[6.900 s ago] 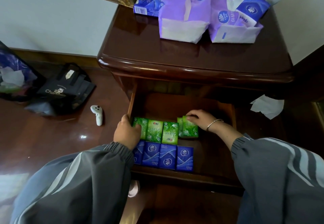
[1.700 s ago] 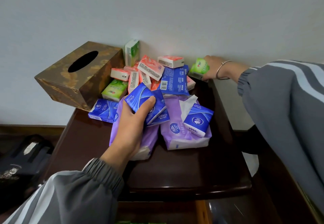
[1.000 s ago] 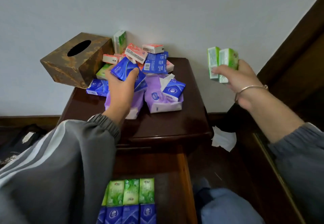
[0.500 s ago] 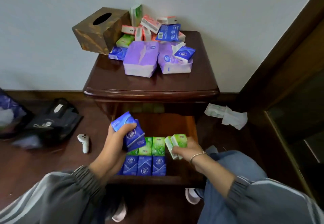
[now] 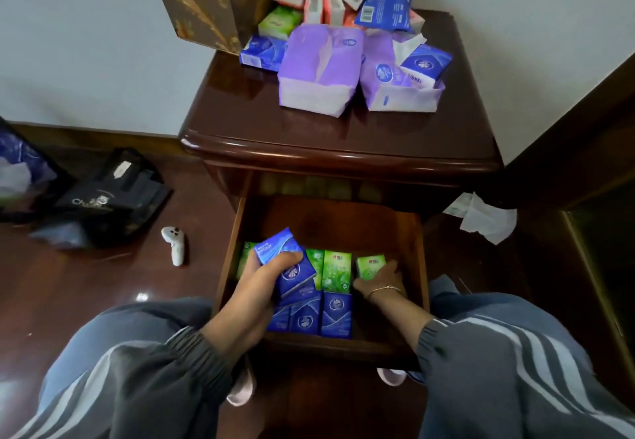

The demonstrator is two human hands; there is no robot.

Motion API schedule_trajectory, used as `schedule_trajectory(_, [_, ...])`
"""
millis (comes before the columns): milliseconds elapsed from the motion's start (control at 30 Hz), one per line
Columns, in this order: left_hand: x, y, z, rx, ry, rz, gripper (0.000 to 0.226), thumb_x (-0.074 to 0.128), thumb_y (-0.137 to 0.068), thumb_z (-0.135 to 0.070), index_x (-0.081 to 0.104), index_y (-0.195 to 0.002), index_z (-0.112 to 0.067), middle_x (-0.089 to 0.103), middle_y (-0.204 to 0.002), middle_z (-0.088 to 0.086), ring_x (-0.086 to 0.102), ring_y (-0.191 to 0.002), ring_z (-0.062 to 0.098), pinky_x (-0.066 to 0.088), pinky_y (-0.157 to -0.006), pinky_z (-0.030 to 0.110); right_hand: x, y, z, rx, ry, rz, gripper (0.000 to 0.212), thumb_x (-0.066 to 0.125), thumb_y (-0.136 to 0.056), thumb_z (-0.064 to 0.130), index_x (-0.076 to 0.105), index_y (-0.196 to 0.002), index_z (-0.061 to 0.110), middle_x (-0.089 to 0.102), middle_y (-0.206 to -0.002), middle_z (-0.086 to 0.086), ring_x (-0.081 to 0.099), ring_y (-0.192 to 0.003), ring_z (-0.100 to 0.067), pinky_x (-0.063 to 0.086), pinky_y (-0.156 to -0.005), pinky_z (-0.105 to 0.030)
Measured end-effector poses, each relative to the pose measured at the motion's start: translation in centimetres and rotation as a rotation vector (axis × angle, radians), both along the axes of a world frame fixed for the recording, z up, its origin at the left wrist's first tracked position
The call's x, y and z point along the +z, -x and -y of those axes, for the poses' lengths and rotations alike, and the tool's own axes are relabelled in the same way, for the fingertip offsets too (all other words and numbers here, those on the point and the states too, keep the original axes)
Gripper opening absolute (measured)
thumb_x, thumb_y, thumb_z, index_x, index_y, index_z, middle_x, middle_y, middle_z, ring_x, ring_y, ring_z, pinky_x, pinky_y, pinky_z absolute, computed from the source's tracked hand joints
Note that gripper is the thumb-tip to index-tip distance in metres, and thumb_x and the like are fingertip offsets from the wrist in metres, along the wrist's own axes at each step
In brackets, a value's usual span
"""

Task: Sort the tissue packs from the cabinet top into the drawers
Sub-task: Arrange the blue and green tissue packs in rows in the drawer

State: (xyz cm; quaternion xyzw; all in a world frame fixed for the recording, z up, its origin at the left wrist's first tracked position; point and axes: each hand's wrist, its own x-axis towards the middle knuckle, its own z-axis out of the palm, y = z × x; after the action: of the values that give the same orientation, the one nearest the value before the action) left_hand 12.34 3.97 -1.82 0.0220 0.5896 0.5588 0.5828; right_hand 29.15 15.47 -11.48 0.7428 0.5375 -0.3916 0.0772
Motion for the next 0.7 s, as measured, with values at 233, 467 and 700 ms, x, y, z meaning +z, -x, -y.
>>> schedule_trajectory(233, [0.0, 0.2, -0.5, -0.04, 0.01, 0.017, 0.043, 0.075, -0.073, -0.013, 0.057, -0.111, -0.014, 0.071, -0.098, 0.021, 0.07, -0.084, 0.037, 0.055, -0.076, 0.06, -0.2, -1.0, -1.9, -0.184, 0.057, -0.178, 0.061, 0.062, -0.084, 0.016, 0.036, -0.138, 0.005, 0.049, -0.134, -0.019, 0.051, -0.118, -0.034, 0.046, -0.087, -0.032])
schedule_trajectory(467, [0.3, 0.5, -0.5, -0.077, 0.007, 0.039, 0.038, 0.075, -0.074, -0.015, 0.057, -0.108, -0.017, 0.071, -0.103, 0.02, 0.069, -0.091, 0.04, 0.054, -0.076, 0.061, -1.1, 0.3, -1.1, -0.22, -0.093, -0.304, 0.027, 0.058, -0.089, 0.016, 0.059, -0.112, 0.002, 0.063, -0.114, -0.02, 0.061, -0.102, -0.033, 0.049, -0.084, -0.036])
schedule_trajectory(700, [0.4, 0.3, -0.5, -0.127, 0.002, 0.055, 0.041, 0.076, -0.074, -0.017, 0.055, -0.109, -0.018, 0.073, -0.098, 0.016, 0.072, -0.081, 0.034, 0.058, -0.062, 0.042, -0.9, -0.4, -2.4, 0.042, 0.066, -0.169, 0.047, 0.058, -0.088, 0.024, 0.05, -0.129, 0.003, 0.056, -0.129, -0.02, 0.056, -0.114, -0.034, 0.048, -0.095, -0.039])
